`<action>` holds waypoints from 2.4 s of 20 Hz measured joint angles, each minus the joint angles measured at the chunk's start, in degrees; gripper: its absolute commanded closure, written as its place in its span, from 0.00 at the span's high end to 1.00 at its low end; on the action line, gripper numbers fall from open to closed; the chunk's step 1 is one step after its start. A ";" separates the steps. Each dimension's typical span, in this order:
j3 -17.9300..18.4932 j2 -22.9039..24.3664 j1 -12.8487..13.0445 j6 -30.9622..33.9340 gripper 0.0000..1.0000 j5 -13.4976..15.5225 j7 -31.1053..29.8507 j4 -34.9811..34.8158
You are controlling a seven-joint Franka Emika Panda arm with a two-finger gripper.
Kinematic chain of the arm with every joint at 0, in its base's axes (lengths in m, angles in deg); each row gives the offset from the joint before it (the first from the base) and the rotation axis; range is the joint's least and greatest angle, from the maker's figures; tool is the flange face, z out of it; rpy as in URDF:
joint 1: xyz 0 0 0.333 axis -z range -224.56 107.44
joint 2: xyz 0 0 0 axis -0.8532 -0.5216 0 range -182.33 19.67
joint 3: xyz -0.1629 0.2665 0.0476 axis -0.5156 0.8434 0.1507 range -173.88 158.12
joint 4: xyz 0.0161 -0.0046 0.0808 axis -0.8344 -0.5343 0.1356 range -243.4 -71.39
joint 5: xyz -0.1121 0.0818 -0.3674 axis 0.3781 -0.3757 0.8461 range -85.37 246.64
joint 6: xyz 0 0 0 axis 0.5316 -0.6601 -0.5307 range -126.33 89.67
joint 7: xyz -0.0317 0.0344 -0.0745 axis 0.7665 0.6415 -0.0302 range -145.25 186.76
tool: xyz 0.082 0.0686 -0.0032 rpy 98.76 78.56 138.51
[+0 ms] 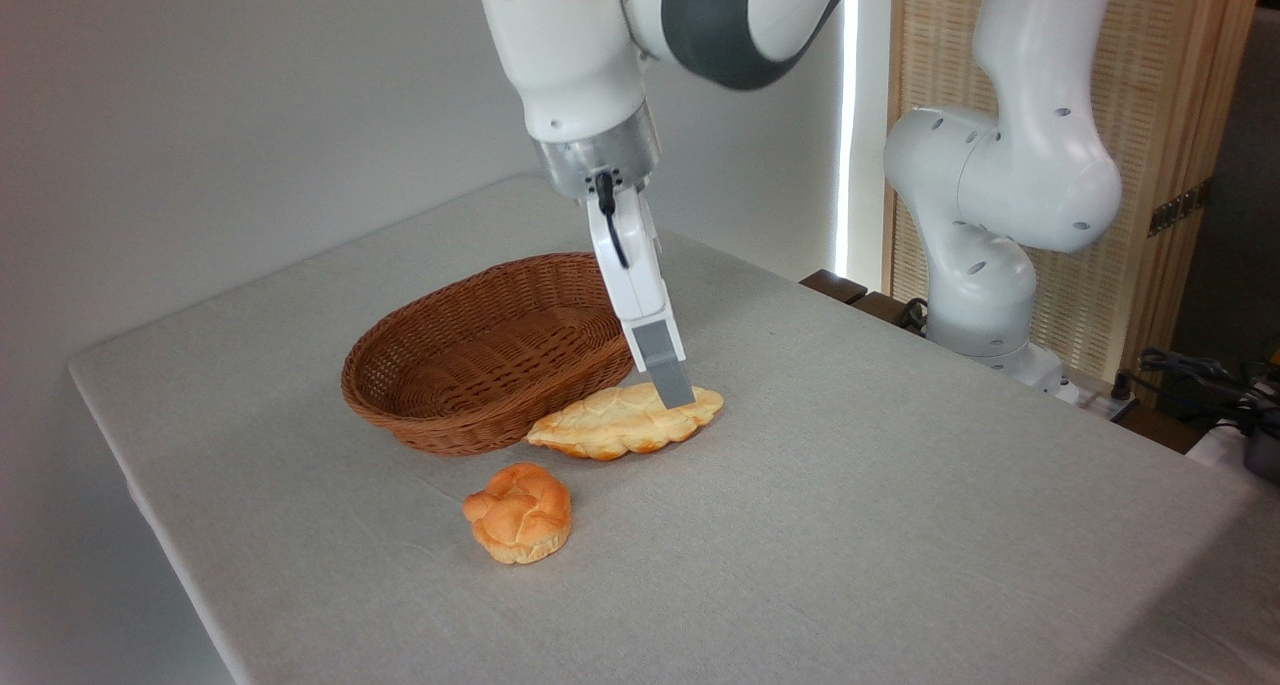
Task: Put bread into the basket
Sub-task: 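Move the gripper over the flat oval bread and lower onto it, then close the gripper on the edge of the flat oval bread, then lift the bread and carry it over the wicker basket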
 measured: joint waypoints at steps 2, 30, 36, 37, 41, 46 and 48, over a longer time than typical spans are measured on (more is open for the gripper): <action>-0.03 -0.03 0.77 -1.91 1.00 1.39 0.01 -1.99; -1.99 -3.29 2.67 -14.72 0.37 1.73 1.82 -9.84; -1.99 -3.29 2.67 -14.74 0.37 1.73 1.82 -9.84; -1.99 -3.29 2.67 -14.74 0.37 1.73 1.82 -9.84; -2.00 -3.29 2.67 -14.74 0.37 1.73 1.82 -9.84; -2.00 -3.25 2.70 -14.79 0.39 1.83 1.82 -9.76; -1.98 -3.04 2.70 -14.92 0.40 3.49 1.82 -9.03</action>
